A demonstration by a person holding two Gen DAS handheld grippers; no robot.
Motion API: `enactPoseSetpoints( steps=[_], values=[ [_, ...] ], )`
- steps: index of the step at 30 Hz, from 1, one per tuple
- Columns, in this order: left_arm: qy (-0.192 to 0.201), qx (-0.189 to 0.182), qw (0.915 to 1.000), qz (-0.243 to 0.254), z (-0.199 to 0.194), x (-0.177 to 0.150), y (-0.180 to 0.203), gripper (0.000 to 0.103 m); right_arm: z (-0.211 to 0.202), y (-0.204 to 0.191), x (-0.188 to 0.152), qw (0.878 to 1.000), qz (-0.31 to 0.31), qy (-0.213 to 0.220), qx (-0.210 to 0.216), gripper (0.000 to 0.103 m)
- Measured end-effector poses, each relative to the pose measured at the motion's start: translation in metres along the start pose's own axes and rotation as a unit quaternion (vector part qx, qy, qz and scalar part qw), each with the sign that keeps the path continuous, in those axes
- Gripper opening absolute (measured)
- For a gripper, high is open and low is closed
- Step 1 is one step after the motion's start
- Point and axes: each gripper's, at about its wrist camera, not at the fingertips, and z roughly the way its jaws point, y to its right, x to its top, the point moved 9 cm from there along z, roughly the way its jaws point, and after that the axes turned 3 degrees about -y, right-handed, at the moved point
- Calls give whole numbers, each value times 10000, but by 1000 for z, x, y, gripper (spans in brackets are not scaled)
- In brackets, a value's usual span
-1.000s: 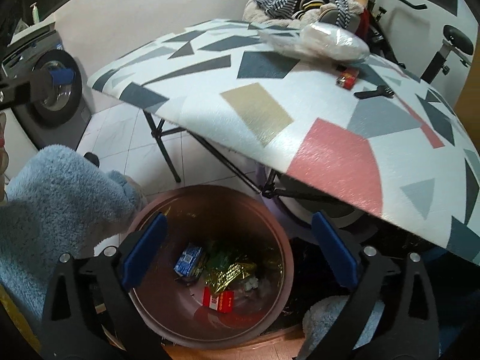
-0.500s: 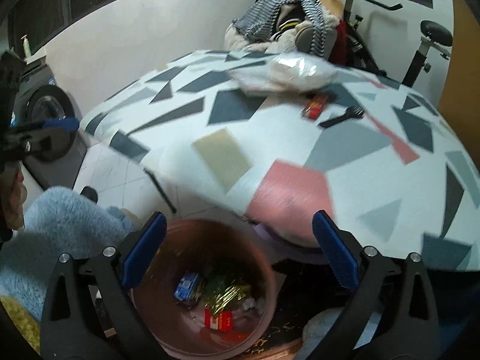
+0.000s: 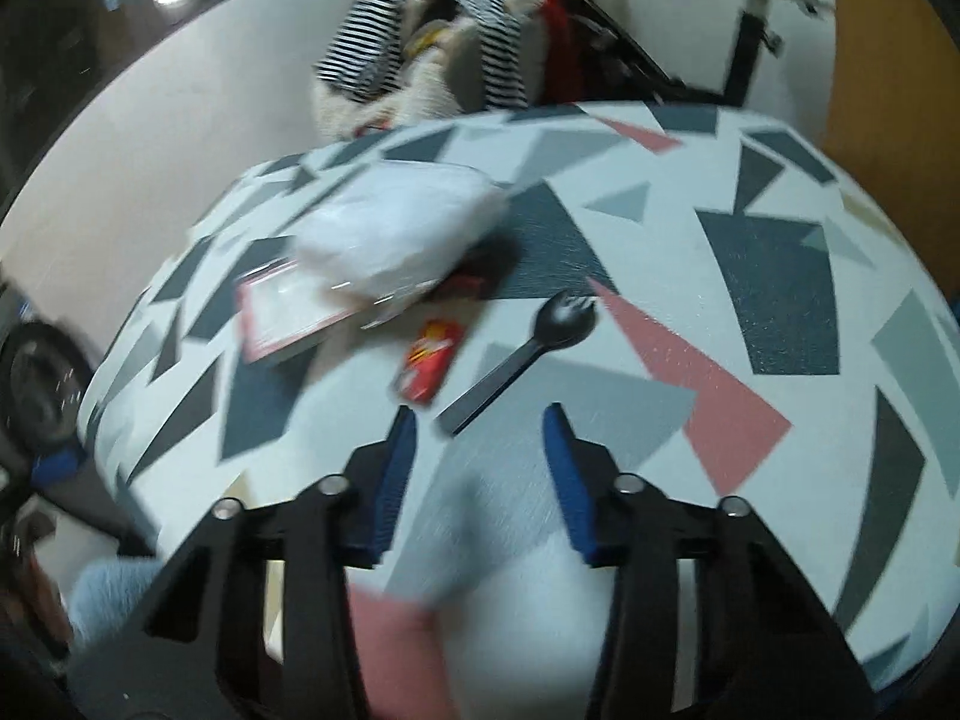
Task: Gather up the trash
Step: 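Grasp the black spork with the right tool while the left tool grasps the red-bordered card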
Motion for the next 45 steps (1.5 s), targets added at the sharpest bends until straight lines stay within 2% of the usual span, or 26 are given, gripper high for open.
enactPoseSetpoints(
  steps=[5,7,11,16,19,24,28,31,34,38,45],
  values=[
    [70,-91,9999,-103,7,8,-4,96,30,9,13,9988,428,-210,-117,42],
    [50,-127,9998,-123,11,9,-4,96,38,9,19,9985,392,-177,-323,41],
    [12,-193,9997,-143,20,11,-2,96,47,7,26,9970,105,-123,-754,33],
    [-58,-335,9991,-239,30,12,2,96,52,11,29,9952,-132,-60,-968,26],
    [-135,-475,9979,-408,38,14,4,95,53,9,31,9944,-275,-23,-1022,13],
    [-277,-878,9913,-939,54,24,4,88,40,6,31,9963,-168,370,-757,13],
    [-311,-1121,9845,-1316,71,43,5,78,27,11,33,9960,15,762,-463,13],
    [-279,-1197,9812,-1485,83,58,6,73,26,12,35,9960,118,821,-327,13],
    [-261,-1220,9760,-1784,97,72,0,65,26,10,36,9962,113,818,-264,13],
    [-236,-1136,9641,-2387,123,90,-17,53,24,9,34,9963,131,814,-237,13],
    [-245,-958,9515,-2913,159,107,-34,53,25,11,33,9963,246,809,-178,13]
  ],
)
